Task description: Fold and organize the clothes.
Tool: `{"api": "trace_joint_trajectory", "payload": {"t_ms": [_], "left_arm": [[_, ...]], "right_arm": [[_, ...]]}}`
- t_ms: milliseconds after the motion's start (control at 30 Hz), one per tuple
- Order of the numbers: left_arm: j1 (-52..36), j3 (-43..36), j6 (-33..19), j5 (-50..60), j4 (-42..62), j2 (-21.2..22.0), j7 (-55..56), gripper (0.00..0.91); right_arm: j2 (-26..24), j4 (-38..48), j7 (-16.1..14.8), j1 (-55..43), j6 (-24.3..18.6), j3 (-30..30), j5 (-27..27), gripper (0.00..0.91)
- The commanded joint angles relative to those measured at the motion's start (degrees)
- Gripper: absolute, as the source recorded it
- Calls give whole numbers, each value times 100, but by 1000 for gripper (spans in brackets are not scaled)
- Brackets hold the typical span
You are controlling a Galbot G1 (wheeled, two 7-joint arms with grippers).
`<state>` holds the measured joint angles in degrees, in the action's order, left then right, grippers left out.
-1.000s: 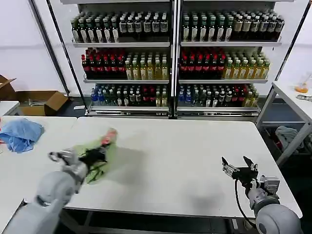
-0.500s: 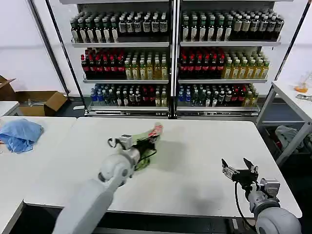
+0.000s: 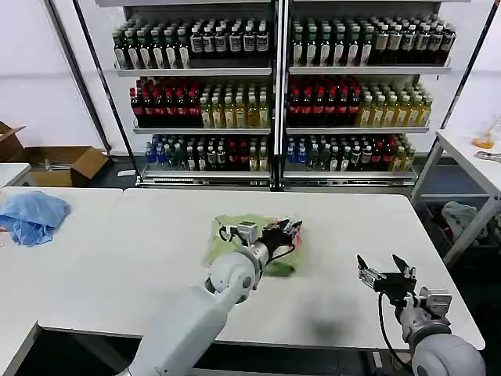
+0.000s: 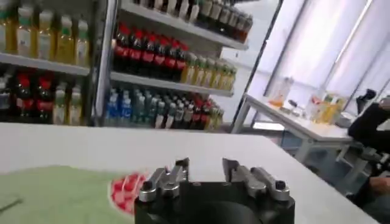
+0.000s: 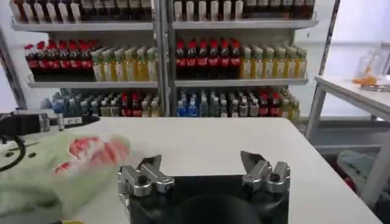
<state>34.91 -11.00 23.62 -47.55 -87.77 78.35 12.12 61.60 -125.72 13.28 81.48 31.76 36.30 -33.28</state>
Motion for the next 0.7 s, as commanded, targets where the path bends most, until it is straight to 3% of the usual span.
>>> {"api": "trace_joint_trajectory", "payload": {"t_ms": [33,167,333,500,700], "left_arm": [[579,499,-707,96,-1126,-340,-35,907],[1183,1384,-903,470,-1680,-930,104,907],[2172,2210,-1091,1263,-1991,-1595,218,907],[3278,2748,-1140,1871,-2361,-1571,217,907],[3922,3043,-1251,2190,-2555,-1340,203,907]], "right_arm": [[-18,138,-26,-194,-5,-140,-67,907],[3,344,-5,-541,-1,-511,-221,907],[229,896,206,-1283,80,-1244,-804,907],[594,1647,489,-2023,82,-1944,-1181,907],[1001,2370,680,-2773,60,-2435,-1195,907]]}}
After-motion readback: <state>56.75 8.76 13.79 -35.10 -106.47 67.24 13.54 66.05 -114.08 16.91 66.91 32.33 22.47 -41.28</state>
